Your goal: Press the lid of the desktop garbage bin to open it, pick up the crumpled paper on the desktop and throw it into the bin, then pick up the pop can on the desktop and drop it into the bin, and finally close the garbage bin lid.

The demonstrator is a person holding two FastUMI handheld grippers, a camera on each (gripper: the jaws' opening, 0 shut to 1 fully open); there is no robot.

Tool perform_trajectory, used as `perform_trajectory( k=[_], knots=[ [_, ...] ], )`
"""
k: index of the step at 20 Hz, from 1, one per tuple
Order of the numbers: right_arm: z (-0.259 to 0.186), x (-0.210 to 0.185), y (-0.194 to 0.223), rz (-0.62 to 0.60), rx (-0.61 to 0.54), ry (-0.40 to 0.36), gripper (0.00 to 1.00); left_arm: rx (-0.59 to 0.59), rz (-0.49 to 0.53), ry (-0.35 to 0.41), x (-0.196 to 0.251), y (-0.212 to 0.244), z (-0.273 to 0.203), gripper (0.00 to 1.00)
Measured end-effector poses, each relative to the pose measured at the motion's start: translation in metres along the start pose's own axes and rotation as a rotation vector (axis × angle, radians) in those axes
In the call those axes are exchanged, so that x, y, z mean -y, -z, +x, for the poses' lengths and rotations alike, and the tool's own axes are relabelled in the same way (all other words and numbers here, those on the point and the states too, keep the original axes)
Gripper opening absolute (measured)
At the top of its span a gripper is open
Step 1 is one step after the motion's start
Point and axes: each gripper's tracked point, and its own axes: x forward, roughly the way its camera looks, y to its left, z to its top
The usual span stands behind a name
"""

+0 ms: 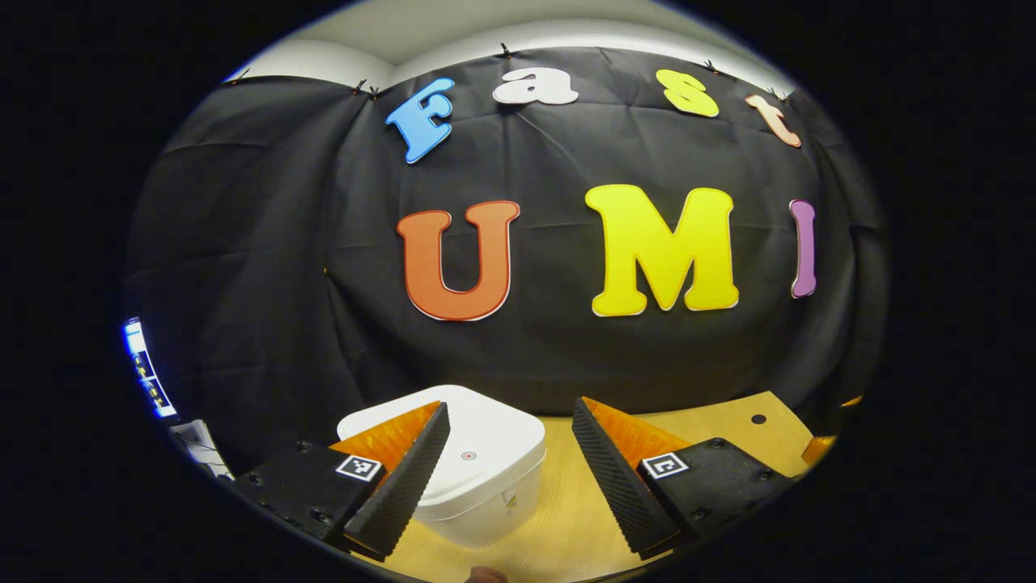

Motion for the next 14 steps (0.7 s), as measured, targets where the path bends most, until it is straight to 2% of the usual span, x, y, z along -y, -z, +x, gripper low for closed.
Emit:
perform_trajectory(
  k=[7,10,14],
  knots=[
    [-0.045,-0.020,-0.030,-0.066,0.176,0.105,0.96,-0.046,0.025,0.111,0.018,0.026,-0.057,1.00],
    [-0.055,-0.030,-0.022,-0.103,0.170,0.105,0.96,-0.063,0.021,0.156,0.025,0.036,-0.072,1.00],
    [-0.064,-0.035,-0.015,-0.080,0.163,0.111,0.96,-0.033,0.004,0.185,0.034,0.032,-0.082,1.00]
  ],
)
